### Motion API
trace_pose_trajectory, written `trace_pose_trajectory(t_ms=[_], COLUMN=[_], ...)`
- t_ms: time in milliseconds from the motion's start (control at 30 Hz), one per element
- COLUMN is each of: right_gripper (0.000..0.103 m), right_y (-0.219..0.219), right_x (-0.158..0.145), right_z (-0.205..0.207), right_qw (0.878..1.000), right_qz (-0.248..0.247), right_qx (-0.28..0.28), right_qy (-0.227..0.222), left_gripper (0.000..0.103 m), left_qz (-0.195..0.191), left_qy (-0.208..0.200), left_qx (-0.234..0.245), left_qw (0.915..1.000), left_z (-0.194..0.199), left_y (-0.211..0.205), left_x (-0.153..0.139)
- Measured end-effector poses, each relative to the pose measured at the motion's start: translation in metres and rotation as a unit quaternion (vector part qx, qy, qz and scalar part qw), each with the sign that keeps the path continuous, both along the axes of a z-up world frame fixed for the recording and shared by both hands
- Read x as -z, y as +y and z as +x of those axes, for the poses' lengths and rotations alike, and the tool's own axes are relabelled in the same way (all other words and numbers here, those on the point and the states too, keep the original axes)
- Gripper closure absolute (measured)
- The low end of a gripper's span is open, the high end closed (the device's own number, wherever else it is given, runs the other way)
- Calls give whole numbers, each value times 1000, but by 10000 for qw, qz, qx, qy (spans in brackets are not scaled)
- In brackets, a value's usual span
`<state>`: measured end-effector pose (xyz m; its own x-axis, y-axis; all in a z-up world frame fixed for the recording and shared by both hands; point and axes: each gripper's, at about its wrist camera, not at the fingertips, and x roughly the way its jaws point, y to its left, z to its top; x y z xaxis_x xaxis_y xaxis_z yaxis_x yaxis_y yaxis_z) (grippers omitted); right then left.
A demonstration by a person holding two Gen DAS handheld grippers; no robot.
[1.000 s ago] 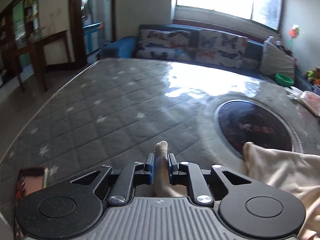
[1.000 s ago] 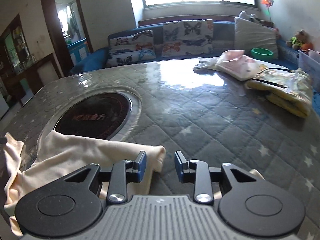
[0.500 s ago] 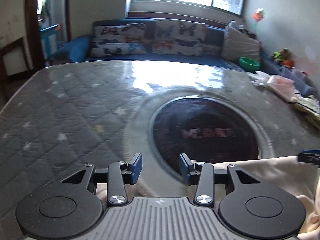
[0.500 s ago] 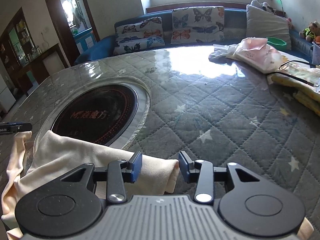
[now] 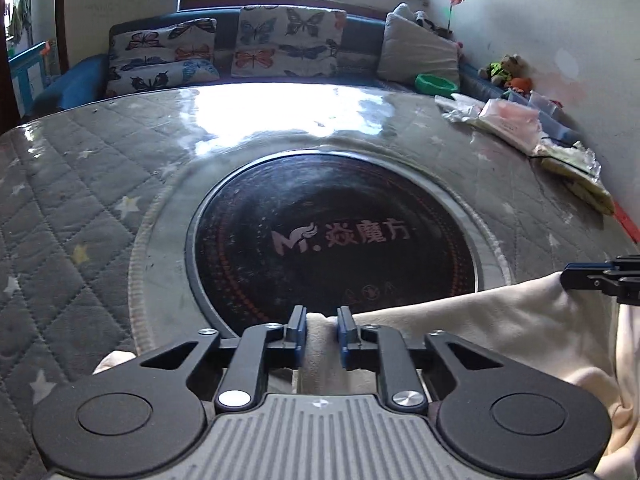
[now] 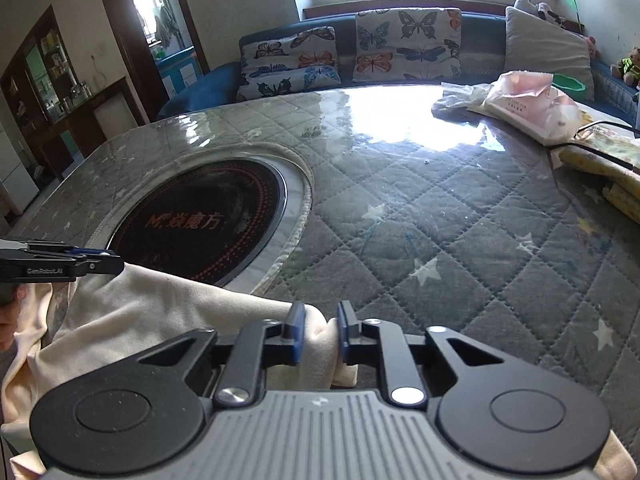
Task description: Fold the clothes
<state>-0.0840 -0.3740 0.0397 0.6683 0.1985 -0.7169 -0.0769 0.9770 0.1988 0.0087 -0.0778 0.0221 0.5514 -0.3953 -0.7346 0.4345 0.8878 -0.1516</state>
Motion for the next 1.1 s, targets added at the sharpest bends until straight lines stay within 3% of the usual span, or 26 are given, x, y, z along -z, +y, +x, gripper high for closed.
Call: trace_pose_trajectory(t_ms=[200, 400, 533, 633, 700, 800, 833, 1000, 1100], right_gripper=[94, 94, 94, 89, 86, 86, 85, 78, 71], right_y=[-1, 9, 16, 12, 5, -4, -6, -14, -13], right_x=[-20, -34, -22, -19, -24, -33, -35, -31, -22], right_z=[-30, -86, -113, -121, -122, -120, -119, -98, -88], right_qw=[9988, 9931, 9866, 9868, 9878, 9900, 9905, 9944, 9950], right_qz=[186, -62, -127, 40, 273, 475, 550, 760, 784], right_qx=[-206, -990, -1611, -1618, -1529, -1307, -1231, -708, -617], right_qy=[-412, -625, -224, -55, -77, -234, -276, -191, -6], left_gripper=[90, 90, 89, 86, 86, 85, 78, 63, 59], left_qz=[-777, -1114, -742, -563, -656, -889, -950, -973, -980], left_qy=[-478, -642, -666, -596, -609, -696, -730, -373, -87], left_qx=[338, 1011, 1674, 1953, 2025, 1864, 1777, 1072, 1014], left_qw=[9953, 9865, 9808, 9773, 9752, 9760, 9768, 9888, 9900], left_z=[-24, -73, -109, -126, -131, -130, -129, -105, -98], left_y=[23, 51, 63, 69, 72, 79, 82, 80, 78], left_x=[-29, -37, -28, -23, -26, -36, -39, -38, -31])
